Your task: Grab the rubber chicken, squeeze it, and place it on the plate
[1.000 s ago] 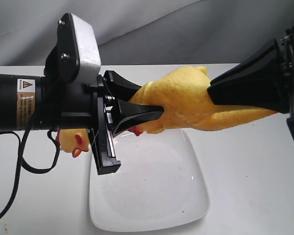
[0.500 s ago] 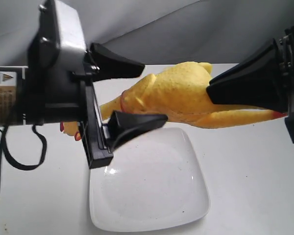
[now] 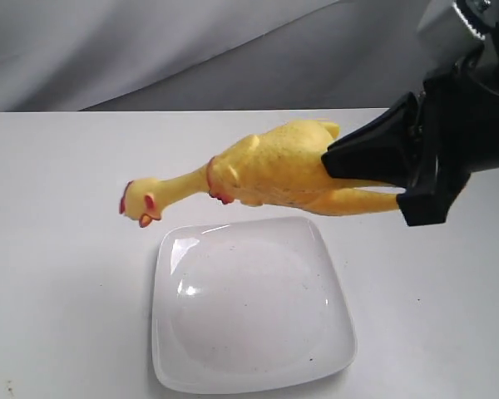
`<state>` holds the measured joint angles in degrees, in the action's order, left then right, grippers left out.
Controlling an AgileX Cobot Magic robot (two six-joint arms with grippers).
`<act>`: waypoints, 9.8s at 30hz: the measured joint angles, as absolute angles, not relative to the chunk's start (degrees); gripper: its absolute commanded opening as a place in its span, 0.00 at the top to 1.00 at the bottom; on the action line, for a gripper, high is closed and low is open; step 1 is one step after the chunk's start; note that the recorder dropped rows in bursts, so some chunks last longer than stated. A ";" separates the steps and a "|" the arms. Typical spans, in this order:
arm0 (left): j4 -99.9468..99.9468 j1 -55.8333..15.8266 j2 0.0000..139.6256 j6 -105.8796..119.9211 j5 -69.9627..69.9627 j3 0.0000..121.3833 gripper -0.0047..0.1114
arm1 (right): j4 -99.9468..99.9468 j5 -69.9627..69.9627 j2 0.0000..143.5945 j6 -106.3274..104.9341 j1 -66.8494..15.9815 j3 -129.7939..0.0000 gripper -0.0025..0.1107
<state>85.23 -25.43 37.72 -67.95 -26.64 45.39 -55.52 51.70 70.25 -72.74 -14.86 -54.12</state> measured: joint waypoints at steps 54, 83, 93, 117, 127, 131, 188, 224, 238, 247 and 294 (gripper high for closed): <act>100.01 -25.43 30.26 -83.15 -22.93 41.72 0.96 | -50.85 5.18 47.60 -54.05 -39.27 -26.23 0.68; 100.01 -25.43 30.26 -83.15 -22.93 41.72 0.96 | -51.96 -0.58 22.36 -53.34 -39.27 -26.23 0.98; 100.01 -25.43 30.26 -83.15 -22.93 41.72 0.96 | -52.65 -12.14 19.91 -52.48 -36.74 -26.23 0.98; 100.01 -25.43 30.26 -83.25 -22.93 41.72 0.96 | -12.02 11.64 0.11 -10.93 0.72 -7.55 0.98; 100.01 -25.43 30.26 -83.25 -22.93 41.72 0.96 | -10.02 15.61 0.11 -10.34 1.69 -7.55 0.98; 100.01 -25.43 30.26 -83.25 -22.93 41.72 0.96 | -9.91 15.87 0.11 -8.53 1.69 -7.55 0.98; 100.01 -25.43 30.26 -83.38 -22.93 41.72 0.96 | -0.57 19.05 0.11 -1.21 1.69 -0.23 0.98; 100.14 9.03 2.68 -85.53 -20.15 41.58 0.96 | -0.57 19.16 0.11 -1.10 1.69 -0.23 0.98; 100.14 11.18 0.25 -89.34 -19.85 39.88 0.96 | -0.57 19.16 0.11 -1.10 1.69 -0.23 0.98; 100.14 11.18 0.25 -92.03 -18.17 38.61 0.96 | -0.57 19.16 0.11 -1.10 1.69 -0.23 0.98; -0.59 11.18 0.16 -1.95 10.56 32.82 0.96 | -0.57 19.16 0.11 -1.10 1.69 -0.23 0.98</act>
<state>-0.59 11.18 0.16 -1.95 10.56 32.82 -0.57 19.16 0.11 -1.10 1.69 -0.23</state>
